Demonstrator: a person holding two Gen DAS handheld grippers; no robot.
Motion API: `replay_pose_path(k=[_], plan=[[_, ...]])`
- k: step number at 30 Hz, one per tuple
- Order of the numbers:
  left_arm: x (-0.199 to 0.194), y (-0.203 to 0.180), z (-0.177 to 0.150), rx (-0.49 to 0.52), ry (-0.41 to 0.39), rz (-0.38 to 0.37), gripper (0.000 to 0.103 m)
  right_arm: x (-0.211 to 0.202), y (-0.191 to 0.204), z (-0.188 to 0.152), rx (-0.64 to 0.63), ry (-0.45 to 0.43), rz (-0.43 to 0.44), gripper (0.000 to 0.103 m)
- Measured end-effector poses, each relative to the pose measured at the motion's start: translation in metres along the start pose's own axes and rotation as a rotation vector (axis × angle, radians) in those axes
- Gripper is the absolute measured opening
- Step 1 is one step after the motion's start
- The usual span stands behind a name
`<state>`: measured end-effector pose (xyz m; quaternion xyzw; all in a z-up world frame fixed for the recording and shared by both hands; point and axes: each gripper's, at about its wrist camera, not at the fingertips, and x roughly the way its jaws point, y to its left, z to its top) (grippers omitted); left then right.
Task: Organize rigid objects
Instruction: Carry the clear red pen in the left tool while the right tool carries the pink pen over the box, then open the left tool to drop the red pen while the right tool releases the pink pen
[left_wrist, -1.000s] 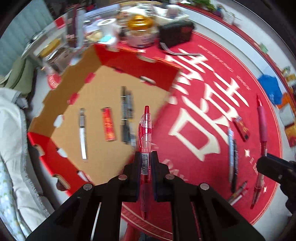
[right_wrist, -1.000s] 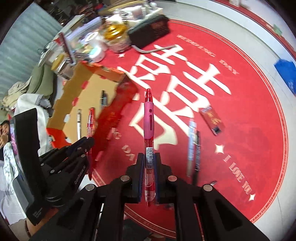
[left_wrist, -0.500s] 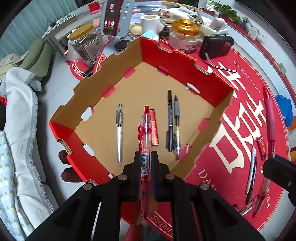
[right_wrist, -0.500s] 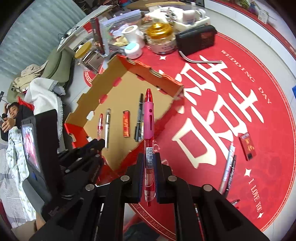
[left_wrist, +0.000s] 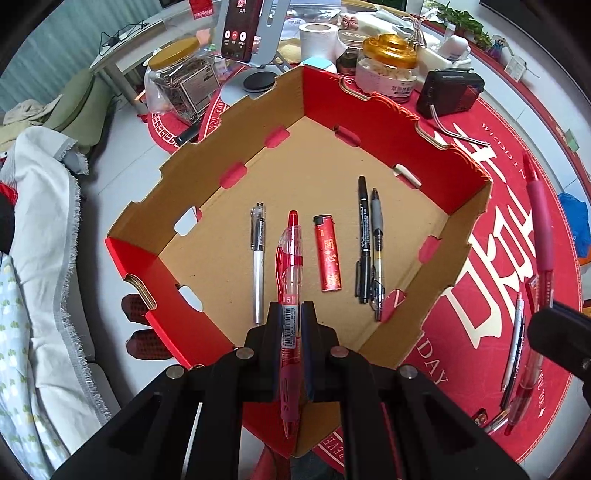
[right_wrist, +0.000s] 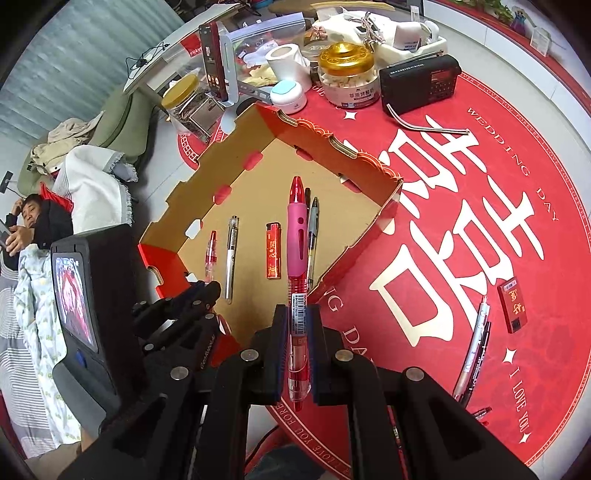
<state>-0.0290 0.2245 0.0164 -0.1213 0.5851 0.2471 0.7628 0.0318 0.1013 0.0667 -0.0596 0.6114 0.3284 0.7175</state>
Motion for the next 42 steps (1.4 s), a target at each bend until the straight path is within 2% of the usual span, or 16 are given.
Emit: replay_pose_path(k=[25,32,42], plan=[[0.010,0.012,0.005,-0.014,0.016,0.012,0.010,0.012,0.008,0.013,-0.010,0.009,-0.004,0.011],[0.017,0.026,0.017,-0.037,0.007,0.030,0.010,0.029,0.009,0.030,0.009,0.016,0.017,0.011],[0.049,0.029,0.040,-0.033,0.032,0.031,0.010,0.072,0.012,0.058,0.006,0.045,-0.007,0.011]])
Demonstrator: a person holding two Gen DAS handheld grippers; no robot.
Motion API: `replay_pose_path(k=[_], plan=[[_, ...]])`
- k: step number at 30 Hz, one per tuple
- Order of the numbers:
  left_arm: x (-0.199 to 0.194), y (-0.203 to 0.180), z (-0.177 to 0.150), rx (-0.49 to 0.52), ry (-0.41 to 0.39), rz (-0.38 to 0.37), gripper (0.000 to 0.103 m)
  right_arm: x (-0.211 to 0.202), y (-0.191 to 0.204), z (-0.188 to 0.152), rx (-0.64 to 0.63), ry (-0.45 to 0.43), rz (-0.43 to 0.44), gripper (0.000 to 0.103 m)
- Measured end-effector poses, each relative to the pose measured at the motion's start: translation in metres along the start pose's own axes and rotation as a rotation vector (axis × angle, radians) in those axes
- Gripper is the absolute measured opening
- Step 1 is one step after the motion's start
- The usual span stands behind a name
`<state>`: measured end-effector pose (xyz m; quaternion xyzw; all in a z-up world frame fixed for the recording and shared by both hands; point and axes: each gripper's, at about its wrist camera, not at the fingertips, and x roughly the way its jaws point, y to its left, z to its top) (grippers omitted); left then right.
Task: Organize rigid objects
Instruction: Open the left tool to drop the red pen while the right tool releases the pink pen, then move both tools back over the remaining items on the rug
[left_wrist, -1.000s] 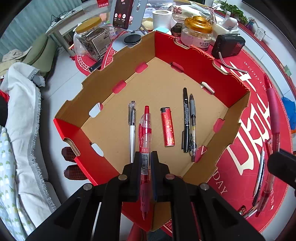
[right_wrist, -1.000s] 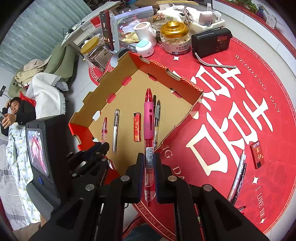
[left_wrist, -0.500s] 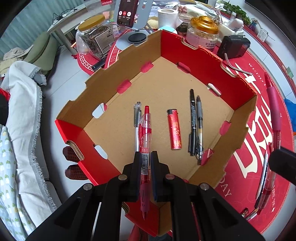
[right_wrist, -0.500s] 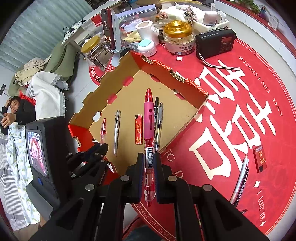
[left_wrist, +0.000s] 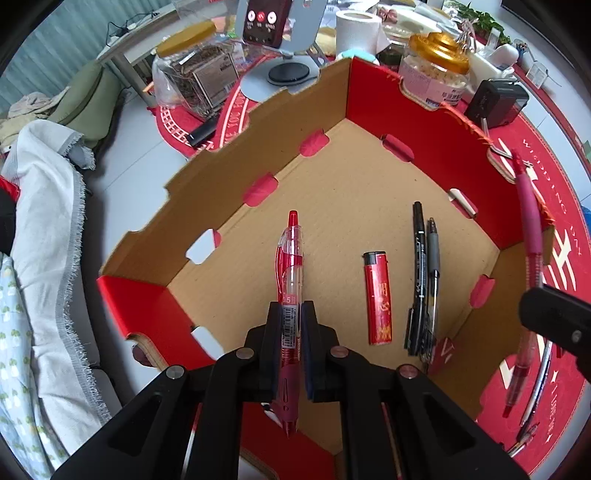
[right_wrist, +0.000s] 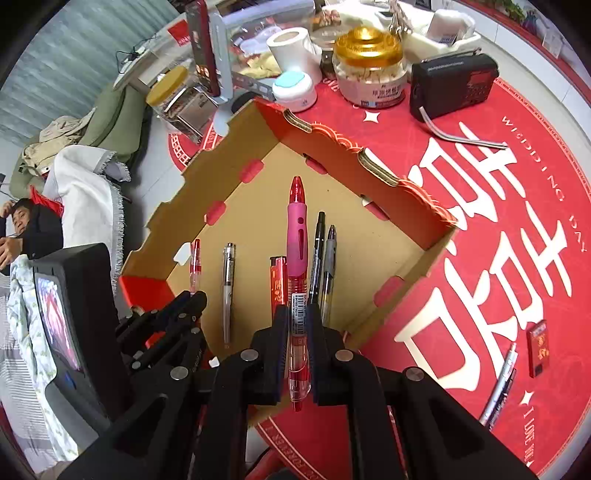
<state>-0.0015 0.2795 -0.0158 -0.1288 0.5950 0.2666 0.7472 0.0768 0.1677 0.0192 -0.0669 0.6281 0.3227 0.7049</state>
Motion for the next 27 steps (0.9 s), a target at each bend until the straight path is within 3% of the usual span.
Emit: replay_pose_path(k=[13,15,17,18,19,20,21,23,27], plan=[[0.044,-0.009,0.005,0.017,0.082,-0.021,0.011,0.052,-0.016,0.009,0.016,0.079,-0.055,0.011],[0.044,-0.009,0.005,0.023,0.066,-0.010,0.024,0.055,-0.017,0.009,0.008,0.087,-0.064,0.011],[0.043,-0.007,0.005,0.022,0.058,-0.012,0.084,0.055,-0.015,0.009,-0.011,0.089,-0.050,0.012],[0.041,-0.005,0.005,0.012,0.046,-0.005,0.090,0.054,-0.014,0.009,-0.018,0.087,-0.047,0.016],[0.039,-0.004,0.006,0.005,0.033,-0.001,0.091,0.051,-0.012,0.009,-0.029,0.079,-0.048,0.043],[0.037,-0.002,0.006,0.001,0.027,0.003,0.094,0.045,-0.010,0.009,-0.040,0.051,-0.053,0.080],[0.036,-0.001,0.006,-0.007,0.022,-0.005,0.099,0.039,-0.008,0.009,-0.048,0.012,-0.055,0.090],[0.034,0.002,0.007,-0.029,0.009,-0.035,0.103,0.023,-0.006,0.009,-0.063,-0.046,-0.070,0.091],[0.026,0.003,0.004,-0.027,-0.006,-0.060,0.103,0.000,-0.014,0.004,-0.044,-0.078,-0.072,0.091]])
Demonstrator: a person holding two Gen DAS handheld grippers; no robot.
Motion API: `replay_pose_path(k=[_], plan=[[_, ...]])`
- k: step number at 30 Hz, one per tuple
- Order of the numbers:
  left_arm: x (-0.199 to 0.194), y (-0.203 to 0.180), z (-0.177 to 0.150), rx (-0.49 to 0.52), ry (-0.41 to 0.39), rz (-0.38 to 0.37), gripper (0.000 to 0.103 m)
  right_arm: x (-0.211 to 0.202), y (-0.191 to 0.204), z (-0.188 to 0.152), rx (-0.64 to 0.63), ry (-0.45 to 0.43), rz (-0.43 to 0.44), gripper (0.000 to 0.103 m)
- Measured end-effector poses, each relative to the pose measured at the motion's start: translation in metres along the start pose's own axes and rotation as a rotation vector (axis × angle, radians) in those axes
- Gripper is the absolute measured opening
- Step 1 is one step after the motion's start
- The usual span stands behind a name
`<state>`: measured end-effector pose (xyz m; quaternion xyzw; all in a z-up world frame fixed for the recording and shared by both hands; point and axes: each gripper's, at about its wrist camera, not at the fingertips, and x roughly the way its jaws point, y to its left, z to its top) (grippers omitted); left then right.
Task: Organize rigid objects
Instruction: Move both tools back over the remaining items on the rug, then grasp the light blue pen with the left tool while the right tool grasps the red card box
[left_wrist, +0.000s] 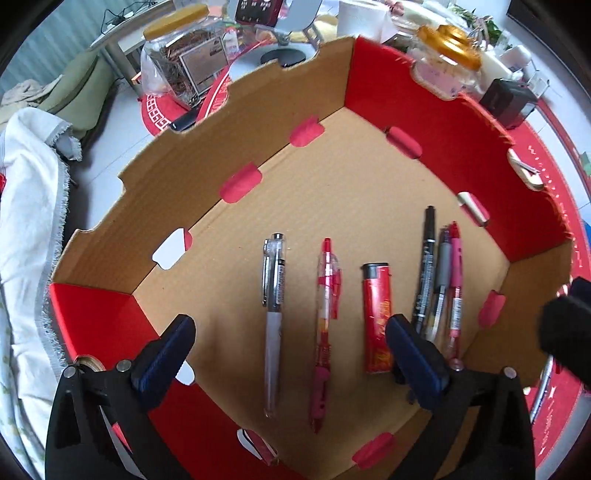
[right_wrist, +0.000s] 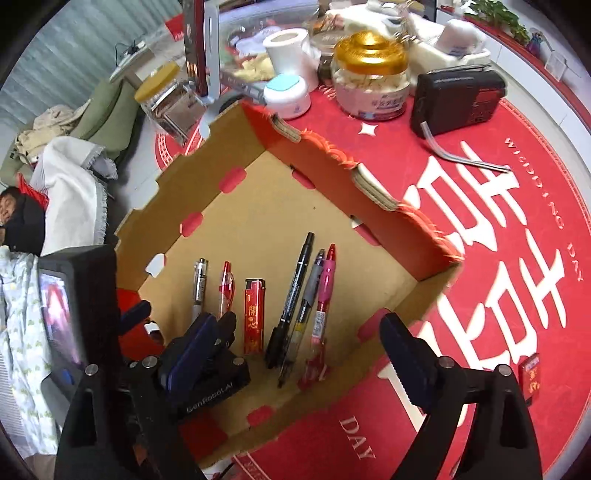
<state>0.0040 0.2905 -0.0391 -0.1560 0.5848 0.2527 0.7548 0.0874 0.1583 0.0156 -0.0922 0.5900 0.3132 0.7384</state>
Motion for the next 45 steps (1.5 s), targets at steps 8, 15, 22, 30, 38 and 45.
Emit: replay_pose_path(k=[8,15,22,30,38,45], plan=[[-0.061,-0.058,-0.032,0.158,-0.063,-0.152,0.103,-0.070,-0.097,-0.088,0.218,-0.082,-0.261,0.091],[-0.075,-0.184,-0.091,0.359,-0.009,-0.257,0.103,-0.089,-0.193,-0.163,0.470,0.019,-0.299,0.091],[-0.030,-0.263,-0.130,0.489,0.024,-0.154,0.103,-0.107,-0.235,-0.211,0.576,0.026,-0.260,0.091],[-0.011,-0.280,-0.135,0.513,0.039,-0.117,0.103,-0.113,-0.266,-0.236,0.631,0.020,-0.225,0.091],[0.000,-0.284,-0.130,0.489,0.034,-0.090,0.103,-0.111,-0.273,-0.237,0.624,0.029,-0.209,0.091],[0.006,-0.253,-0.100,0.429,0.003,-0.047,0.103,-0.096,-0.270,-0.216,0.561,0.037,-0.188,0.091]])
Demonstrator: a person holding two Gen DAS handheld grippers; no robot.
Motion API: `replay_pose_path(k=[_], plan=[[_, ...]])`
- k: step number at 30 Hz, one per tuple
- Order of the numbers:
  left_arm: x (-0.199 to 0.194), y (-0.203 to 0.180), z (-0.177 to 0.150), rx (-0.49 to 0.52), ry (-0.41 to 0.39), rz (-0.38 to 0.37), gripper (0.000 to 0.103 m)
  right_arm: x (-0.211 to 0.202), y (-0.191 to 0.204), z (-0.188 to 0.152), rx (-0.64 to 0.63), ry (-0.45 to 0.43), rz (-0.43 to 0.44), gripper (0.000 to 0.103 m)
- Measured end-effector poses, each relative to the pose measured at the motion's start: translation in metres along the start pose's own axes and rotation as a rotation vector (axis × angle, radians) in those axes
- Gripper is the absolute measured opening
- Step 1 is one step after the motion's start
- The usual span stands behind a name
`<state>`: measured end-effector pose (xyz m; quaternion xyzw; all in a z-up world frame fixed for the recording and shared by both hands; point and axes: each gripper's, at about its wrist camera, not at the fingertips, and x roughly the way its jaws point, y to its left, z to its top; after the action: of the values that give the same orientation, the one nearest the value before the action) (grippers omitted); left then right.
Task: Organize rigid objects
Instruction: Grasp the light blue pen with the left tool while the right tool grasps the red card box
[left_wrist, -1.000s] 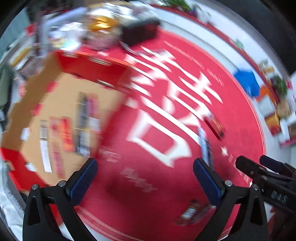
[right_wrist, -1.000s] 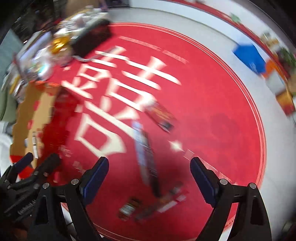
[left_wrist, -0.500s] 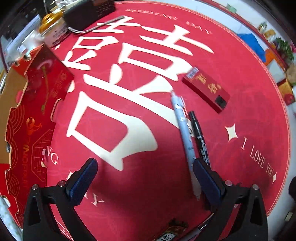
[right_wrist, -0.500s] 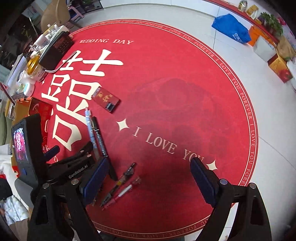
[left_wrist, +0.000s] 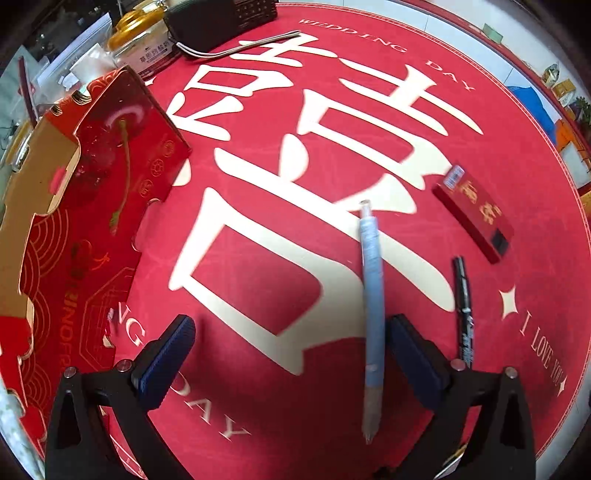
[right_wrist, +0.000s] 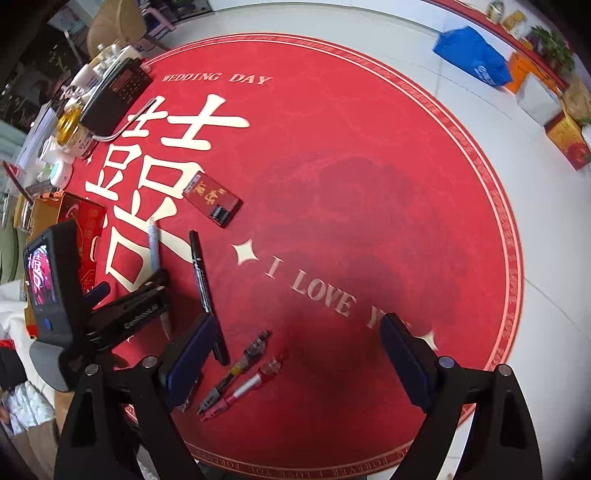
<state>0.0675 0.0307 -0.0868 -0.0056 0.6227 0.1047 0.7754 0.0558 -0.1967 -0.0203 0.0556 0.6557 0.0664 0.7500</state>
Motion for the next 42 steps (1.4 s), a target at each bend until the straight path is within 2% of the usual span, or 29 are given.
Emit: replay_pose_path(k=[4,8,12,13,16,18,22,25,27,29,31,35,39,42], plan=[[-0.002,-0.001,0.000,0.027,-0.022,0.015,0.103,0.023,0.031,0.032,-0.146,-0.007,-0.007,0.091],[-0.008,-0.001,-0.012,-0.008,-0.026,0.014,0.103,0.050,0.066,0.060,-0.301,-0.002,-0.022,0.091],[-0.010,0.000,-0.027,-0.068,-0.032,-0.037,0.103,0.076,0.095,0.073,-0.446,0.026,-0.040,0.090],[-0.010,0.002,-0.028,-0.079,-0.030,-0.050,0.103,0.082,0.100,0.076,-0.476,0.032,-0.047,0.089],[-0.009,0.006,-0.030,-0.107,-0.024,-0.082,0.103,0.095,0.111,0.079,-0.532,0.062,-0.052,0.074],[-0.011,0.005,-0.031,-0.100,-0.037,-0.084,0.103,0.103,0.113,0.081,-0.546,0.085,-0.061,0.073],[-0.016,-0.006,-0.035,-0.095,-0.090,-0.083,0.103,0.105,0.116,0.082,-0.579,0.074,-0.085,0.072],[-0.021,-0.009,-0.039,-0.105,-0.117,-0.080,0.103,0.106,0.115,0.081,-0.597,0.072,-0.093,0.067],[-0.025,-0.011,-0.040,-0.110,-0.120,-0.079,0.103,0.105,0.117,0.081,-0.603,0.071,-0.093,0.061],[-0.025,-0.008,-0.042,-0.117,-0.124,-0.079,0.103,0.102,0.118,0.081,-0.609,0.069,-0.093,0.045],[-0.023,-0.013,-0.040,-0.119,-0.130,-0.076,0.103,0.101,0.120,0.081,-0.611,0.076,-0.096,0.038],[-0.017,-0.011,-0.033,-0.119,-0.106,-0.077,0.102,0.099,0.123,0.079,-0.605,0.093,-0.098,0.037],[-0.006,-0.008,-0.021,-0.117,-0.074,-0.084,0.101,0.087,0.105,0.073,-0.536,0.089,-0.064,0.037],[-0.005,-0.012,-0.010,-0.090,-0.073,-0.091,0.091,0.072,0.093,0.068,-0.505,0.073,-0.047,0.036]])
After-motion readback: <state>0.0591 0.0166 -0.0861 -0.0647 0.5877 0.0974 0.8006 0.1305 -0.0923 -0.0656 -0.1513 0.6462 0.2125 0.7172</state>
